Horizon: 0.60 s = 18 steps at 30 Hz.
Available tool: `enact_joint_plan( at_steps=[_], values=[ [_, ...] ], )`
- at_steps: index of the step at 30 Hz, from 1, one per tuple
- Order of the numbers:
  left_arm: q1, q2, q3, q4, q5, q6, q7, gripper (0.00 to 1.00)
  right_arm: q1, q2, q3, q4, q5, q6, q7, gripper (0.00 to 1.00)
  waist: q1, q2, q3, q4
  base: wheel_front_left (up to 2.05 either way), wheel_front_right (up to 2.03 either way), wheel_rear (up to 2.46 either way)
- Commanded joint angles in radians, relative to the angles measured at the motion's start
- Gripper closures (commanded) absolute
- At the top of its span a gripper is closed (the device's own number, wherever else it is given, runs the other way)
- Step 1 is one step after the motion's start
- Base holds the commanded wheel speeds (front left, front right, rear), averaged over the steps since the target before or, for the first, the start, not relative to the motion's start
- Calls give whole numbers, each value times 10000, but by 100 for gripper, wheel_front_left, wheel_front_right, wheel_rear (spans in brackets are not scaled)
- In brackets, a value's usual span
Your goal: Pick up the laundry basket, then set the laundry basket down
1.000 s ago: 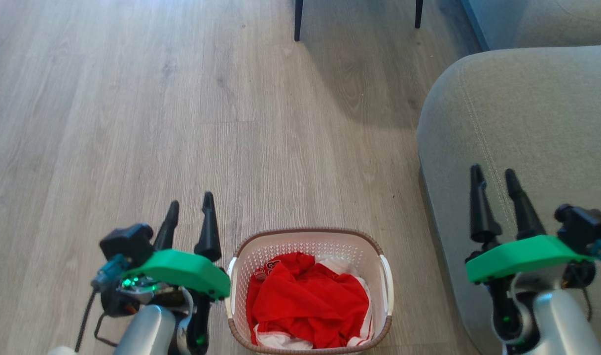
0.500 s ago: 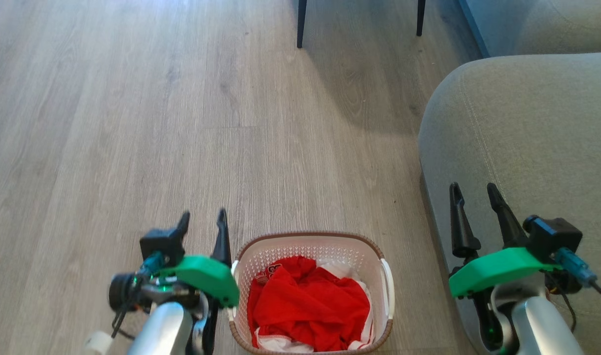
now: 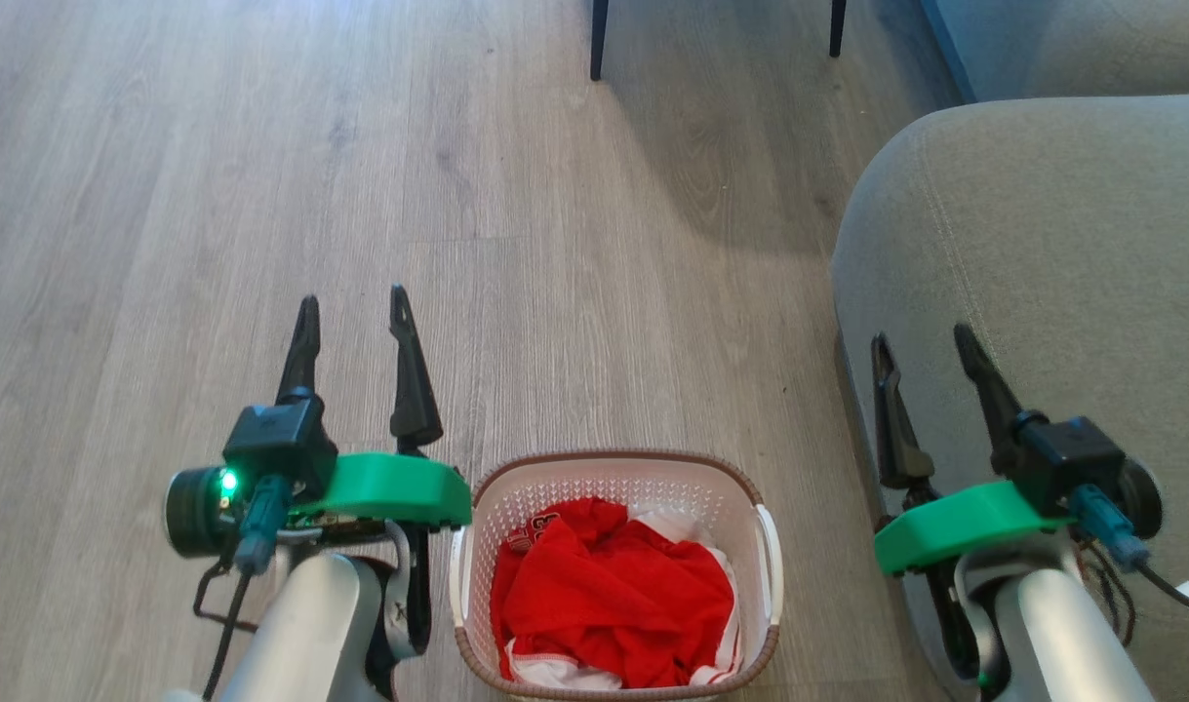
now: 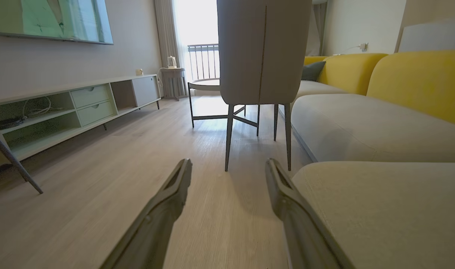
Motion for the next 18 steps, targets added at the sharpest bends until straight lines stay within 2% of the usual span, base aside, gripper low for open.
enact_joint_plan(
  at_steps=[1,8,18],
  values=[
    [-341,29,337,-508,165,116,-132,0,-553,-64,213,-488,-278,68,-152,0,-1,0,4,5,0,0,0],
    [-32,32,400,-608,359,529,-314,0,-447,-70,199,-767,-812,71,-333,0,-1,0,21,40,0,0,0],
    [196,32,260,601,-153,-93,-314,0,-220,-70,-191,5,-157,71,-333,0,-1,0,-41,33,0,0,0]
  ],
)
